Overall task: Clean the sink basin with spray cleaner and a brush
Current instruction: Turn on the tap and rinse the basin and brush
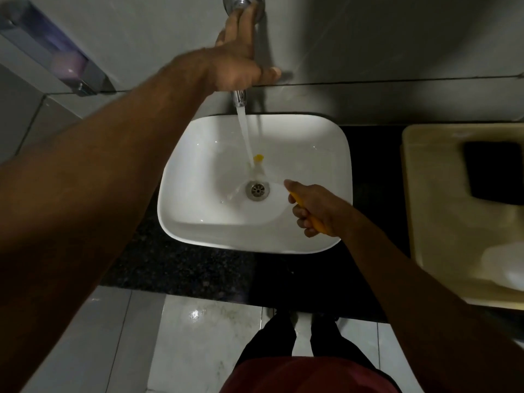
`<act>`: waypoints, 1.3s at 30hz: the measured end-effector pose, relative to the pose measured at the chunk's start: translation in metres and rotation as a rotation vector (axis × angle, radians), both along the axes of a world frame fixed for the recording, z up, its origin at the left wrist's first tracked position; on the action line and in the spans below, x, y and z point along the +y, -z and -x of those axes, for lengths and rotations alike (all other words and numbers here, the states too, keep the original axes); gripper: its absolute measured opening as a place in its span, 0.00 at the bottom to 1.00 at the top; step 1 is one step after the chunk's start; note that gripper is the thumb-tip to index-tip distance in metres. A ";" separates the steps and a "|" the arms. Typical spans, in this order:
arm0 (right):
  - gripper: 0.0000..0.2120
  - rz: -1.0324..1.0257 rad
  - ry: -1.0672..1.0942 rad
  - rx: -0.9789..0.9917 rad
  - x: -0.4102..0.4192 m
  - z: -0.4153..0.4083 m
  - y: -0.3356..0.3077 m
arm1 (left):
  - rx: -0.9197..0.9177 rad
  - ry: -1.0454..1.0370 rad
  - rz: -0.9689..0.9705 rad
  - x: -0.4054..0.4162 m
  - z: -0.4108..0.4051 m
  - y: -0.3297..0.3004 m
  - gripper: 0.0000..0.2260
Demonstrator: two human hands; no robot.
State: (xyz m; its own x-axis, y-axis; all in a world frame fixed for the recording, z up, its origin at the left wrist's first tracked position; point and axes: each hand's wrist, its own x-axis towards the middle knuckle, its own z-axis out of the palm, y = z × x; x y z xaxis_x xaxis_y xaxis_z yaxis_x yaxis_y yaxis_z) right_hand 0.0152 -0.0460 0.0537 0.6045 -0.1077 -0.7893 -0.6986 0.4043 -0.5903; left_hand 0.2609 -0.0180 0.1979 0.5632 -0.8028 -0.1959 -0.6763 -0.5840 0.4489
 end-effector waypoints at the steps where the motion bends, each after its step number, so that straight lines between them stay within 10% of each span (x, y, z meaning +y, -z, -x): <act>1: 0.22 0.015 -0.021 0.003 -0.001 0.000 0.000 | -0.001 0.000 0.012 0.000 0.000 0.000 0.52; 29: 0.22 0.047 -0.026 0.043 -0.009 0.000 -0.008 | 0.019 -0.018 0.072 0.001 -0.005 0.009 0.51; 39: 0.21 0.103 0.083 0.003 0.015 -0.002 -0.026 | 0.264 -0.215 0.460 0.057 0.007 0.034 0.36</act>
